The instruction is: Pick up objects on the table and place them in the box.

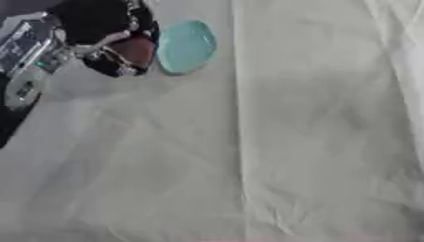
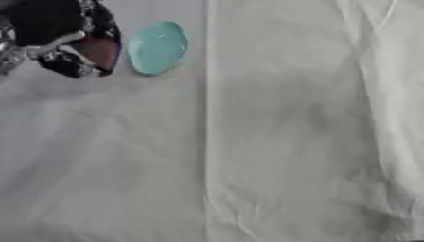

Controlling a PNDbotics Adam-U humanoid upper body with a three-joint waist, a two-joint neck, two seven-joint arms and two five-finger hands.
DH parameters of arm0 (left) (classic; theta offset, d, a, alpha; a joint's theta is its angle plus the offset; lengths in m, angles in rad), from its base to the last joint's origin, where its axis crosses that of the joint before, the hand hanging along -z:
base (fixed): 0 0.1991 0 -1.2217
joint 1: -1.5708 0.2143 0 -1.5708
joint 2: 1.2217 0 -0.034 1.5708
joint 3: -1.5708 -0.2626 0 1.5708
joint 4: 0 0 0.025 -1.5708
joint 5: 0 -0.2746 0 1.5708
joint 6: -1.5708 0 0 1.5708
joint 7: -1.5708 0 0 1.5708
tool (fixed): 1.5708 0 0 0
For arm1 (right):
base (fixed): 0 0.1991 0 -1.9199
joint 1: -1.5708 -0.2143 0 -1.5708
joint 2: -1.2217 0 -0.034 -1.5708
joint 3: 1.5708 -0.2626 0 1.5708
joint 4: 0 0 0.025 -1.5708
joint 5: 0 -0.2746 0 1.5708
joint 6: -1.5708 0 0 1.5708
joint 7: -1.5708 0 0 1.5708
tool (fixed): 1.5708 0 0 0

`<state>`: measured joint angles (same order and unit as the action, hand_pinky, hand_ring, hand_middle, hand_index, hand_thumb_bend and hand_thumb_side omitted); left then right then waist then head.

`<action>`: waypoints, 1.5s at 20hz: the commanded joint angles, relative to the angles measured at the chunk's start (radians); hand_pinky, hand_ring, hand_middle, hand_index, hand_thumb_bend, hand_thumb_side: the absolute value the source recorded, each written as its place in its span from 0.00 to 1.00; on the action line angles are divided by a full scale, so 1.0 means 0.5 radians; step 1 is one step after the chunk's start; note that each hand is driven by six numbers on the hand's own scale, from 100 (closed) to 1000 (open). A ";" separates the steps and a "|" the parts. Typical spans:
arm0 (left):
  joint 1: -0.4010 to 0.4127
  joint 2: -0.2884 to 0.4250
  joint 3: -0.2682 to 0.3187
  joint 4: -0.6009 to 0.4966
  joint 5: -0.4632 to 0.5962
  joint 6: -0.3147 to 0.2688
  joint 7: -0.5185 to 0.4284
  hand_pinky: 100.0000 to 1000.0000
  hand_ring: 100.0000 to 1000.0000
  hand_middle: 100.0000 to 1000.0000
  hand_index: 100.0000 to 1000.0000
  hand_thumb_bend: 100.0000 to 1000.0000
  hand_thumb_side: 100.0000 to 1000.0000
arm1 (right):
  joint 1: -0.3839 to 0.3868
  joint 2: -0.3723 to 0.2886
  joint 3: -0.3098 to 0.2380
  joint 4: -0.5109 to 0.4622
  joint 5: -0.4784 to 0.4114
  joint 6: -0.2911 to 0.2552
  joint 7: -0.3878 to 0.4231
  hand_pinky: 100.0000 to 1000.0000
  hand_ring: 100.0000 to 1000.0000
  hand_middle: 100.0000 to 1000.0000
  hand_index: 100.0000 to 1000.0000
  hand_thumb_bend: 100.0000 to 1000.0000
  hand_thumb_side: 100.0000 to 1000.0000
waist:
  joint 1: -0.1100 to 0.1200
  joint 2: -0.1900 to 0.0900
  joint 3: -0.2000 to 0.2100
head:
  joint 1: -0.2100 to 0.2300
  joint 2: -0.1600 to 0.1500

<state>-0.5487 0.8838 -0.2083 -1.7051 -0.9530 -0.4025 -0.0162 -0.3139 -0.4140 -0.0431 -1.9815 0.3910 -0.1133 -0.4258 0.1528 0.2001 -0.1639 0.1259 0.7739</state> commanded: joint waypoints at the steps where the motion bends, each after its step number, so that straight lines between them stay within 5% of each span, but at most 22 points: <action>1: -0.092 0.107 0.066 -0.080 0.036 0.034 -0.010 0.00 0.02 0.04 0.13 0.41 0.00 | -0.001 -0.045 -0.002 -0.037 -0.003 0.001 0.010 0.33 0.43 0.51 0.64 0.00 0.52 | -0.004 -0.044 0.011 | -0.014 -0.008; 8: -0.329 0.001 0.017 0.012 0.036 0.006 -0.065 0.00 0.02 0.05 0.14 0.38 0.00 | 0.006 -0.040 0.005 -0.037 -0.008 0.000 0.020 0.33 0.43 0.51 0.64 0.00 0.52 | 0.005 -0.066 -0.013 | -0.020 -0.008; 17: -0.658 -0.404 -0.043 0.550 -0.108 -0.019 -0.073 0.00 0.03 0.06 0.15 0.30 0.00 | -0.009 -0.029 0.018 -0.037 -0.023 -0.007 0.038 0.33 0.43 0.51 0.64 0.00 0.52 | 0.017 -0.061 -0.111 | -0.004 -0.008; 23: -0.734 -0.558 -0.030 0.798 -0.203 -0.028 0.014 0.00 0.03 0.05 0.14 0.28 0.00 | -0.015 -0.019 0.019 -0.037 -0.033 -0.011 0.041 0.33 0.43 0.51 0.64 0.00 0.52 | 0.022 -0.052 -0.170 | 0.005 -0.008; 30: -0.748 -0.557 -0.057 0.889 -0.304 -0.088 0.038 0.00 0.03 0.06 0.14 0.30 0.00 | -0.015 -0.018 0.016 -0.037 -0.036 -0.011 0.040 0.33 0.43 0.51 0.64 0.00 0.52 | 0.019 -0.053 -0.171 | 0.011 -0.008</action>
<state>-0.8938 0.5799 -0.2395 -1.2565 -1.0943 -0.4396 0.0012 -0.3105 -0.4134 -0.0309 -1.9815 0.3780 -0.1186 -0.4085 0.1706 0.1868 -0.2503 0.1238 0.7739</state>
